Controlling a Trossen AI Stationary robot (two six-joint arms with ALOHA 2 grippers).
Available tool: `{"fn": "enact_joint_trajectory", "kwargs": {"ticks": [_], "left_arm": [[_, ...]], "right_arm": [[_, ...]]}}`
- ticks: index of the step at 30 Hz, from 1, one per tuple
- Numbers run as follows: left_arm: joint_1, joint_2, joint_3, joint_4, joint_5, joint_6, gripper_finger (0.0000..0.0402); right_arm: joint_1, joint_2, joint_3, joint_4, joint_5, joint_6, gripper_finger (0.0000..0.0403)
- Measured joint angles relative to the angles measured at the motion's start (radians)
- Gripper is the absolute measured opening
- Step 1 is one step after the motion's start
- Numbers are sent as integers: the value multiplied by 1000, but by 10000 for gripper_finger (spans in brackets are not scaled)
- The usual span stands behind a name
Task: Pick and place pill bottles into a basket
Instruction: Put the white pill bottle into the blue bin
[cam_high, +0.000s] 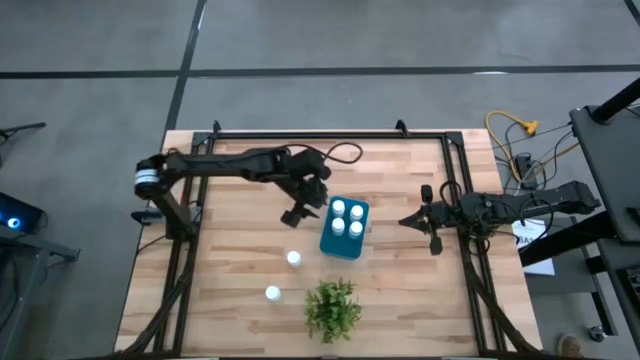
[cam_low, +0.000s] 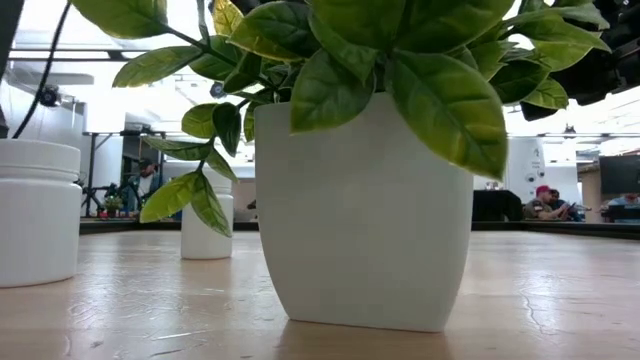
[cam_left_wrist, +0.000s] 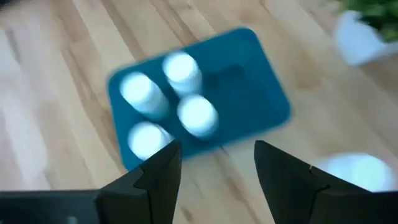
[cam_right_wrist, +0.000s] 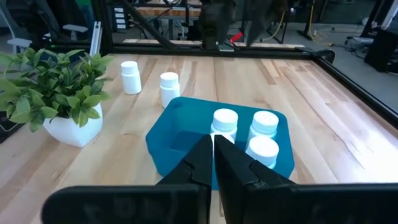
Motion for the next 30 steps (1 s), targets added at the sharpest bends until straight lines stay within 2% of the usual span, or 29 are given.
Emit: {"fn": "enact_joint_trajectory", "kwargs": {"ticks": [9,20,30], "left_arm": [[-45,-78,-58,-140,-17,-120,185],[-155,-80,-68,-148,-12,-208,185],[-183,-80,-68,-166,21,-257,185]], "right_arm": [[0,0,0,4,0,-2,8],[0,0,0,9,1,3,8],[0,0,0,9,1,4,8]]}}
